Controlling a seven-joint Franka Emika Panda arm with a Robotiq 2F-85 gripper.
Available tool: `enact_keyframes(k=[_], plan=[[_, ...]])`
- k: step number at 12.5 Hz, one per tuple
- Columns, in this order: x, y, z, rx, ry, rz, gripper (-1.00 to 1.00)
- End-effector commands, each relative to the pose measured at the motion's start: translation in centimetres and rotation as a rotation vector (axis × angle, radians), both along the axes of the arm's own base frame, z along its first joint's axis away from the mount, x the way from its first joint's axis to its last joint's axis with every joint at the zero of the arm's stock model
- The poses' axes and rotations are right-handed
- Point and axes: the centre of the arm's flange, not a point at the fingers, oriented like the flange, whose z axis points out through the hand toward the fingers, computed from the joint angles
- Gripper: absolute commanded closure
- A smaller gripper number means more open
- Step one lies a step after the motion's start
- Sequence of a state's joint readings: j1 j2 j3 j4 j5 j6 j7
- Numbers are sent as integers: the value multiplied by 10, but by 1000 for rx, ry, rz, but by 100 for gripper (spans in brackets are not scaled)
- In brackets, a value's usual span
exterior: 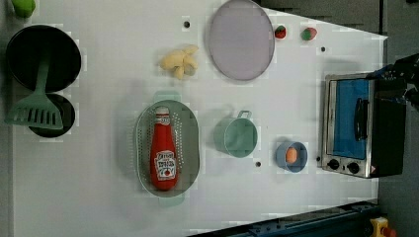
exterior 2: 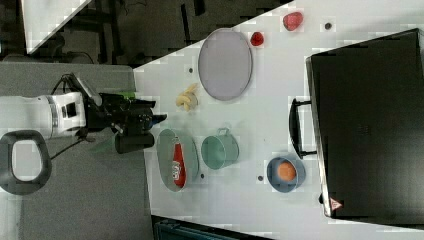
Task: Pick ketchup from strainer and place it on the table
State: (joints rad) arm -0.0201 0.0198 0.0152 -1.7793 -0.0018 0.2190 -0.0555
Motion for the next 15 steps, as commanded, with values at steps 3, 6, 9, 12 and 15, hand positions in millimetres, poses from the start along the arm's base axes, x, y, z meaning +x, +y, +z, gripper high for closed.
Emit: enact_keyframes(k=[3,6,9,12,15], plan=[[-79,-12,59,25,-1,-20,-99],[-76,53,52,10,10,102,-100],[-81,136,36,-9,22,261,-100],[-88,224,17,-5,-37,426,-100],[-108,302,-17,16,-34,576,-100]])
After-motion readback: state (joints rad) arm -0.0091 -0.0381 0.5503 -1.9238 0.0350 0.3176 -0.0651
